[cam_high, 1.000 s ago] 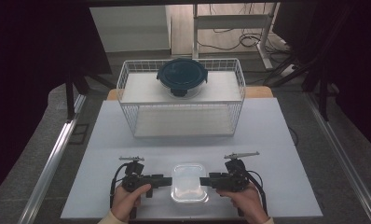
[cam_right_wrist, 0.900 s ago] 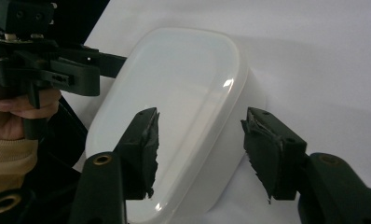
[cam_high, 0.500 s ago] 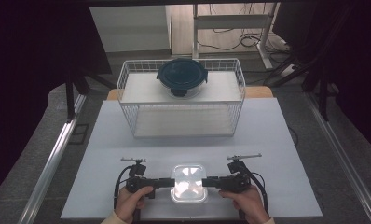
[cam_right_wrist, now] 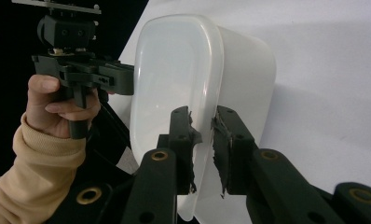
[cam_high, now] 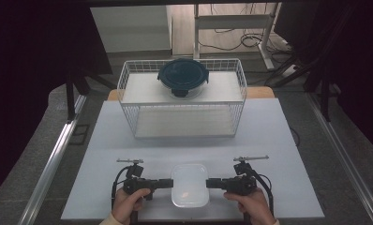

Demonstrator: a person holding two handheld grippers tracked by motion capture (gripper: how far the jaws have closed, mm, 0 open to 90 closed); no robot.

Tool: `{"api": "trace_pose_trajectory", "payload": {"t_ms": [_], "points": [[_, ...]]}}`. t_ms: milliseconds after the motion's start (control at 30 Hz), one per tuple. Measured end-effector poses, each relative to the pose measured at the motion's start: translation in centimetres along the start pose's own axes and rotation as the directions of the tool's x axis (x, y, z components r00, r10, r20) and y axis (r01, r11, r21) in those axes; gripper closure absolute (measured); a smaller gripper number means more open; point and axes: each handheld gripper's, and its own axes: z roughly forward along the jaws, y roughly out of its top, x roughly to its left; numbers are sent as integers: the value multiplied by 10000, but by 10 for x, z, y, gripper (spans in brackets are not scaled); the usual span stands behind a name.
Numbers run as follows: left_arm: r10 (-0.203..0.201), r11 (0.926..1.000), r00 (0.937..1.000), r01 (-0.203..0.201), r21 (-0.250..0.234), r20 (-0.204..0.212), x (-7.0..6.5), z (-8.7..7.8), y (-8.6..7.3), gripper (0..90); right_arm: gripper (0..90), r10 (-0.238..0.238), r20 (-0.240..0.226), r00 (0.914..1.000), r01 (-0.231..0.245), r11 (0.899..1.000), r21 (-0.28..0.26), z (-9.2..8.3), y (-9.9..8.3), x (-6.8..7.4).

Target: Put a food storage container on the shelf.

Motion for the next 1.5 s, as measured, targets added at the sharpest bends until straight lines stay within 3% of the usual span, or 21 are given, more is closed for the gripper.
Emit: {"api": "trace_pose_trajectory", "payload": {"t_ms": [333, 833, 1500], "points": [[499, 9987, 9984, -502, -99, -263, -6, -2, -1, 805, 802, -252, 100, 9996, 253, 9996, -129, -3, 1, 5], [837, 9957, 9960, -848, -362, -318, -14, -7, 4, 803, 804, -662, 189, 9976, 669, 9970, -400, -8, 6, 17], [1446, 9863, 9892, -1459, -767, -219, -35, -18, 41, 804, 802, -1212, 195, 9924, 1224, 9888, -855, -25, 39, 30]]}}
